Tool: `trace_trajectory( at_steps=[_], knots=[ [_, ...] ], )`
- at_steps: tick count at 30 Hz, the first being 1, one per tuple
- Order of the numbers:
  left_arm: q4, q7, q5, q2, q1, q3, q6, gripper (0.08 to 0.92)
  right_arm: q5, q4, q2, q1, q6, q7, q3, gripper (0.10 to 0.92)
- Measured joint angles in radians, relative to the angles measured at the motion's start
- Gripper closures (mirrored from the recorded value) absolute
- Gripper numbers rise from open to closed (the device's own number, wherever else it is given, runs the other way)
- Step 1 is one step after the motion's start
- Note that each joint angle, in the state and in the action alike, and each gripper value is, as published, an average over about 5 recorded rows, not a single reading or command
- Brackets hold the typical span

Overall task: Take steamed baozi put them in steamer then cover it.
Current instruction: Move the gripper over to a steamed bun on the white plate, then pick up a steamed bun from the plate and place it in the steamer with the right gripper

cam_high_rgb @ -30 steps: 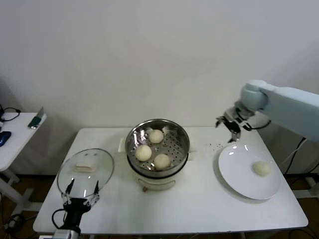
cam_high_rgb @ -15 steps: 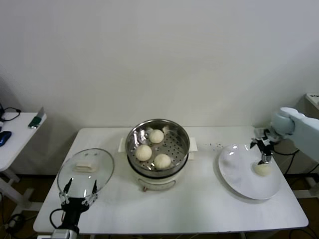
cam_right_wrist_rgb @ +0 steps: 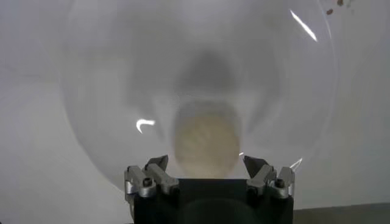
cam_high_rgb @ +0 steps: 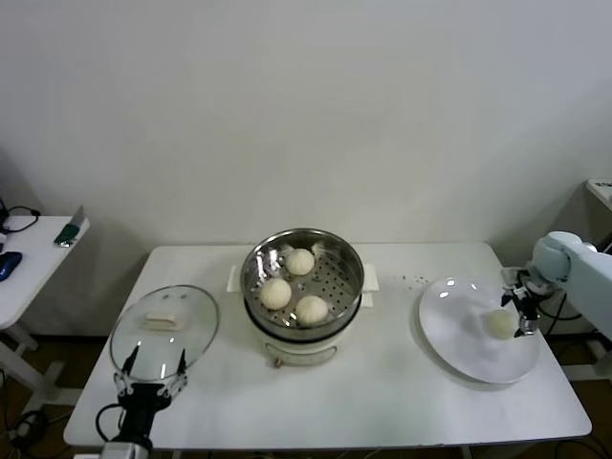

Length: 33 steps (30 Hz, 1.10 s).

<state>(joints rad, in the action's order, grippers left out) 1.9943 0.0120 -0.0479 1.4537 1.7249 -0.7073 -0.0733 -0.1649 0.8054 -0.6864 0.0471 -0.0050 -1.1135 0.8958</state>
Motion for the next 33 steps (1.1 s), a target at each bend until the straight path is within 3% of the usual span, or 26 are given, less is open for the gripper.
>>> trace_trajectory(
  at_steps=[13, 24, 33],
  knots=[
    [-0.005, 0.0, -0.004, 0.004, 0.001, 0.0, -0.003, 0.177, -0.04, -0.082, -0.062, -0.04, 0.016, -0.006, -0.064, 0.205],
    [-0.004, 0.0, -0.004, 0.005, 0.003, 0.0, -0.004, 0.177, -0.046, -0.095, -0.062, -0.036, 0.027, -0.014, -0.075, 0.345],
    [0.004, -0.001, -0.008, 0.009, 0.001, 0.013, -0.004, 0.177, 0.035, -0.056, -0.069, 0.059, 0.003, -0.014, -0.001, 0.355]
  ],
)
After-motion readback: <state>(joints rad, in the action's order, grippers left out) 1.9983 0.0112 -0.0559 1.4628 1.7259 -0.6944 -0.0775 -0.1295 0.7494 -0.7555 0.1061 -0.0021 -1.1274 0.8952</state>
